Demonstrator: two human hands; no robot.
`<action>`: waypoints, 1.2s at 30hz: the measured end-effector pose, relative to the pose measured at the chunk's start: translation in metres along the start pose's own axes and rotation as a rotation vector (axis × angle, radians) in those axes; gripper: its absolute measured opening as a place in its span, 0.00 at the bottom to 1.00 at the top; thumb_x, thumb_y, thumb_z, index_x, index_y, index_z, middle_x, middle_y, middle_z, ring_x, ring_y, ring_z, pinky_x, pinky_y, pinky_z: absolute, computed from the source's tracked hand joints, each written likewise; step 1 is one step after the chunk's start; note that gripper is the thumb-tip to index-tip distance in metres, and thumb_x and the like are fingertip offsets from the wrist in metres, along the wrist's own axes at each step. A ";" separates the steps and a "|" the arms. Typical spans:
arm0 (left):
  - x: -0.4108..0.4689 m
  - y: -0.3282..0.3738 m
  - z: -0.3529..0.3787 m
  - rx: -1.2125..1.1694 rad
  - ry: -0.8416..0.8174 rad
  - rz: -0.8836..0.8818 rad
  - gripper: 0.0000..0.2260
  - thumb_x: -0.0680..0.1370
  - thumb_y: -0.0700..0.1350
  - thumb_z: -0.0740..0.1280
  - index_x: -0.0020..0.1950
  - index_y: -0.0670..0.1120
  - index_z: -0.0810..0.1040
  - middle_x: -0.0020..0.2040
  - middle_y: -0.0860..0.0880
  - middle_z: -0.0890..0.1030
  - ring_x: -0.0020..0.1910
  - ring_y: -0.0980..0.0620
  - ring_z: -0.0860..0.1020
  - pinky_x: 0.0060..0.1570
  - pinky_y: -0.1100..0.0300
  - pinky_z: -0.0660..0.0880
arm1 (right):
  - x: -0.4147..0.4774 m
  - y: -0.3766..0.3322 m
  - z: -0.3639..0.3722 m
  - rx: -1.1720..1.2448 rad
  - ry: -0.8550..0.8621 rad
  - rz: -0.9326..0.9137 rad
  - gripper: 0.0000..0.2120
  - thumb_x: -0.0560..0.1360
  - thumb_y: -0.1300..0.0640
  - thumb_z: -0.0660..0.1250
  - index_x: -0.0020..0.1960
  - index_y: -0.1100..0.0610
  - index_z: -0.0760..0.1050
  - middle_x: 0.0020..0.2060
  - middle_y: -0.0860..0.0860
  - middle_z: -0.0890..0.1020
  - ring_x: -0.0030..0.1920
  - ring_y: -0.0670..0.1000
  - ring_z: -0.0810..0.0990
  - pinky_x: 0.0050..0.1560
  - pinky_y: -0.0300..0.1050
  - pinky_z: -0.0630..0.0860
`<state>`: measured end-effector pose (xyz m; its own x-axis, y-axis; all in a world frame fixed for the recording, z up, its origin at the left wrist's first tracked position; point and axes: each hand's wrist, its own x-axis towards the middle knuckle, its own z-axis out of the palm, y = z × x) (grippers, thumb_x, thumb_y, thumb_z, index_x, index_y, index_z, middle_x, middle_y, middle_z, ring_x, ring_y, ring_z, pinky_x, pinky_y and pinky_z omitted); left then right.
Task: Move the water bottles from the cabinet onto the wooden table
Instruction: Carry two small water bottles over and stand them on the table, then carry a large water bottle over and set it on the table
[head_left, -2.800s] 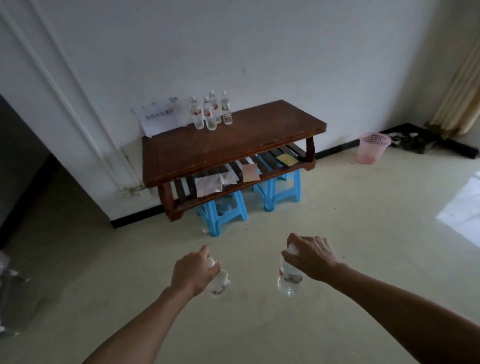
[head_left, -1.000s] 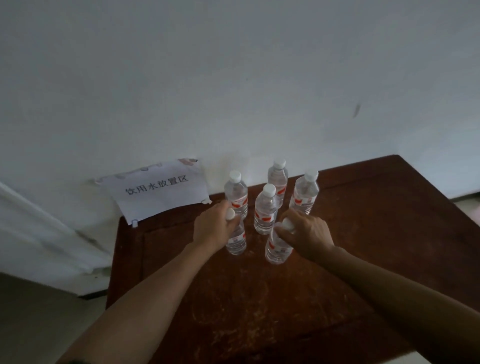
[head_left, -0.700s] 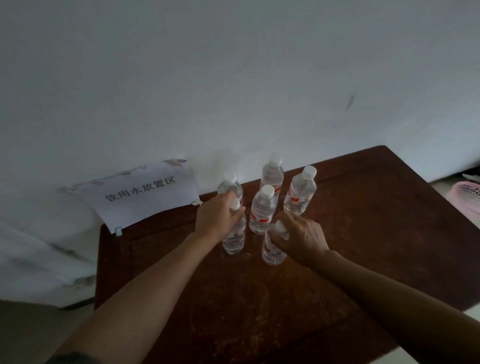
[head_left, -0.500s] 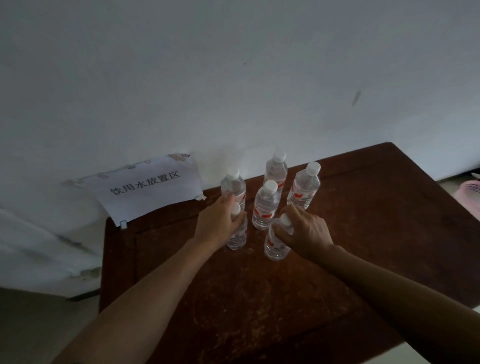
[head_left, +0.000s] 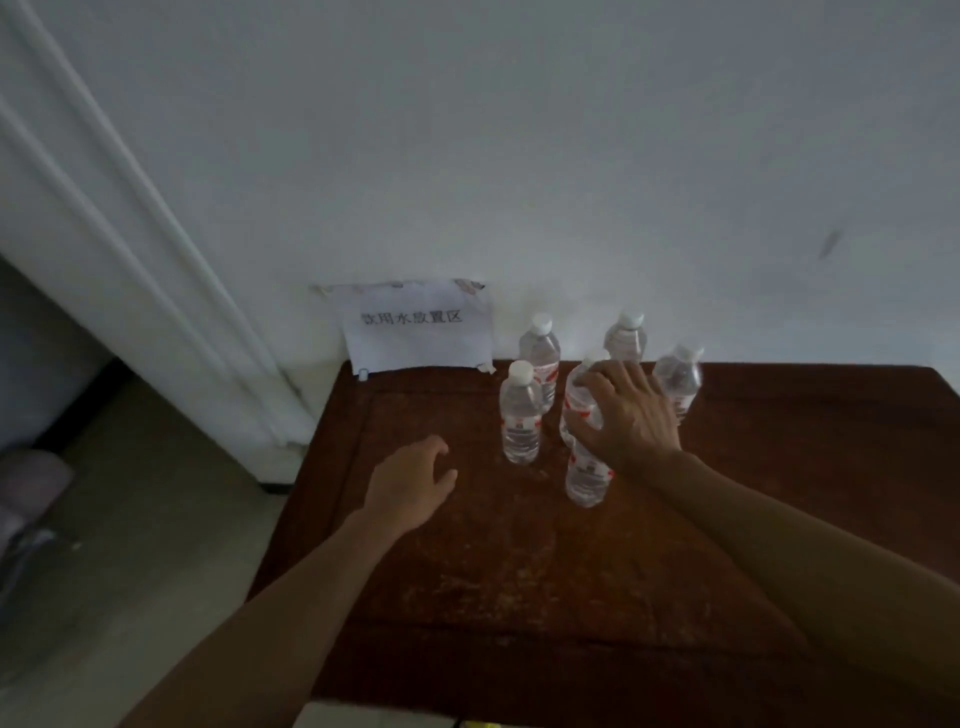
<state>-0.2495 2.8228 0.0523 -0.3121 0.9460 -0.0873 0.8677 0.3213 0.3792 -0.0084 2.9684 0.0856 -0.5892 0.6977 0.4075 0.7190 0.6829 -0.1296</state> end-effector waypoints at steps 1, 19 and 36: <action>-0.020 -0.009 0.001 0.002 0.001 -0.043 0.14 0.78 0.53 0.65 0.62 0.51 0.73 0.44 0.54 0.77 0.44 0.54 0.78 0.44 0.60 0.74 | 0.001 -0.013 0.000 0.034 0.018 -0.038 0.16 0.70 0.48 0.70 0.53 0.55 0.77 0.50 0.53 0.78 0.52 0.57 0.76 0.46 0.53 0.74; -0.484 -0.205 -0.036 -0.008 0.244 -0.865 0.12 0.78 0.55 0.64 0.57 0.51 0.76 0.48 0.47 0.82 0.50 0.47 0.79 0.47 0.57 0.73 | -0.161 -0.448 0.025 0.410 -0.324 -0.891 0.13 0.71 0.45 0.56 0.36 0.51 0.73 0.32 0.47 0.77 0.28 0.49 0.76 0.28 0.40 0.68; -0.965 -0.307 -0.044 -0.081 0.544 -1.627 0.11 0.78 0.55 0.64 0.57 0.51 0.77 0.48 0.48 0.82 0.50 0.48 0.79 0.47 0.56 0.74 | -0.443 -0.915 -0.038 0.567 -0.527 -1.658 0.10 0.75 0.45 0.62 0.49 0.50 0.76 0.45 0.48 0.81 0.42 0.54 0.81 0.42 0.44 0.72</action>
<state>-0.2315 1.8099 0.0605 -0.8848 -0.4532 -0.1081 -0.4649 0.8439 0.2677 -0.3912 2.0261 0.0581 -0.6030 -0.7854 0.1398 -0.7906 0.5650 -0.2360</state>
